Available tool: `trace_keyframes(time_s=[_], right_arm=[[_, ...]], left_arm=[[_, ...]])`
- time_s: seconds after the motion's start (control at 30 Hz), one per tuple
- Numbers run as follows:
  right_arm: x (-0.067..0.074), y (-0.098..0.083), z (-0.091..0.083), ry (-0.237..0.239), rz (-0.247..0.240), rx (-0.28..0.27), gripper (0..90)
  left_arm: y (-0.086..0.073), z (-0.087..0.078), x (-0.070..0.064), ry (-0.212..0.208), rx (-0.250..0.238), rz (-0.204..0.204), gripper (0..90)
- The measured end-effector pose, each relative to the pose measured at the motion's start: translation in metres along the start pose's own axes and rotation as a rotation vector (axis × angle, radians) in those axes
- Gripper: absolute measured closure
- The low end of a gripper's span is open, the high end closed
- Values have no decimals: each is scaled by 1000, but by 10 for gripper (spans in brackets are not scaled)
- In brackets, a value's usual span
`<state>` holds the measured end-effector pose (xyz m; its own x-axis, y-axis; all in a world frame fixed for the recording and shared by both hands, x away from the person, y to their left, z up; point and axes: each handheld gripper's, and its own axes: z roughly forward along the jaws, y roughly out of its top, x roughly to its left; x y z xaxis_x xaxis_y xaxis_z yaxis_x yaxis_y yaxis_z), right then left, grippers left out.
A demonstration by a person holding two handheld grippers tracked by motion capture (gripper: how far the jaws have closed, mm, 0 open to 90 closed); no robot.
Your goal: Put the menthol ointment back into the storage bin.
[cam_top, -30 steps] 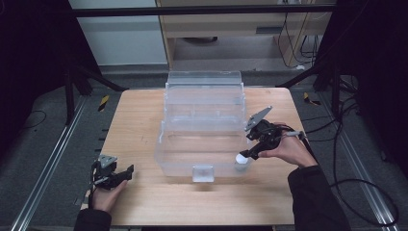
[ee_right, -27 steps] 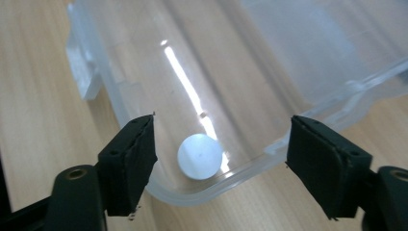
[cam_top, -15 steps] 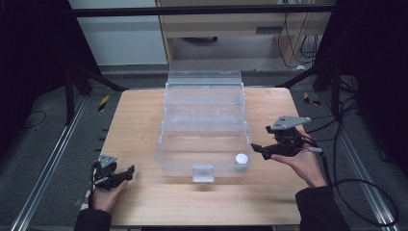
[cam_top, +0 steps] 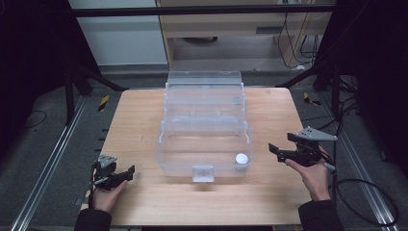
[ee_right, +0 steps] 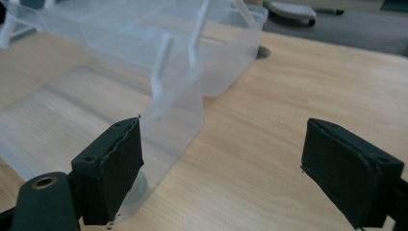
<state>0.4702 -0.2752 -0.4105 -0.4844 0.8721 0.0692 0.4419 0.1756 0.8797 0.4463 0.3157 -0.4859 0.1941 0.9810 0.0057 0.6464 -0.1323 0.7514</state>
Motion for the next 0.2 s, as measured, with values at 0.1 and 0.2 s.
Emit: trace_keyframes(time_s=[0.1,0.2], right_arm=[[-4,-12,2,-15,13,11,145],[-9,-23,5,-10,42,23,144]], left_arm=[[0,-1,0,0,-3,2,250],[0,-1,1,0,-6,1,254]])
